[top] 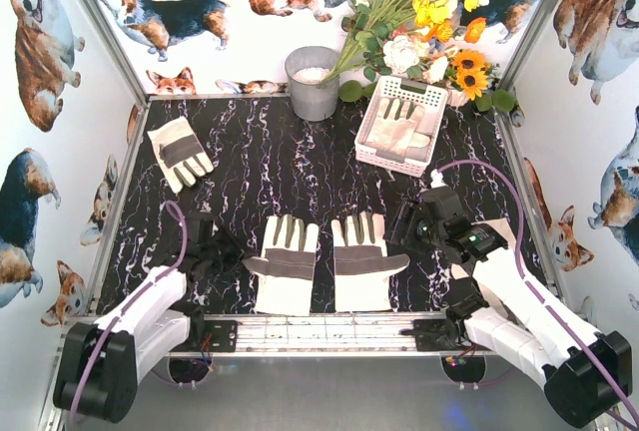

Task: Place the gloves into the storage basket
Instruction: Adjust the glove at the center of the board, then pick up the glove from the center of the board.

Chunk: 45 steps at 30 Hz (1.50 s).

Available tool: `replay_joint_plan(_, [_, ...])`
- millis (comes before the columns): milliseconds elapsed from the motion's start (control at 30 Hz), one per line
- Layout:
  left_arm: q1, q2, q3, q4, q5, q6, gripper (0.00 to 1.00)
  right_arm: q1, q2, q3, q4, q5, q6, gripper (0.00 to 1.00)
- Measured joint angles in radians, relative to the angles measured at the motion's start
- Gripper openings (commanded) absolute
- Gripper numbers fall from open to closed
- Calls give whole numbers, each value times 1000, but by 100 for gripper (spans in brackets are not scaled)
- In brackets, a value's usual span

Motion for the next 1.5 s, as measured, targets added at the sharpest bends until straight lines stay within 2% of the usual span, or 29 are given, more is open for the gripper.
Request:
replay_joint_plan(133, [-1, 13, -5, 16, 27, 53, 0, 24, 19, 23, -20, 9, -54, 55])
replay_joint_plan(267, [-1, -11, -2, 17, 71, 108, 0, 100, 103, 112, -47, 20, -104, 55])
replay_joint_plan(400, [-1, -56, 15, 16, 119, 108, 0, 169, 174, 147, 2, -21, -94, 58])
replay_joint_plan(667, [-7, -148, 75, 52, 161, -27, 0, 540, 303, 239, 137, 79, -59, 62])
replay_joint_plan(800, [-25, -158, 100, 61, 155, -109, 0, 640, 353, 288, 216, 163, -44, 62])
replay_joint_plan(1267, [-252, -48, 289, 162, -38, -307, 0, 760, 526, 404, 350, 359, -75, 63])
replay_joint_plan(1500, [-323, 15, 303, 195, -124, -329, 0, 764, 524, 404, 371, 415, -68, 74])
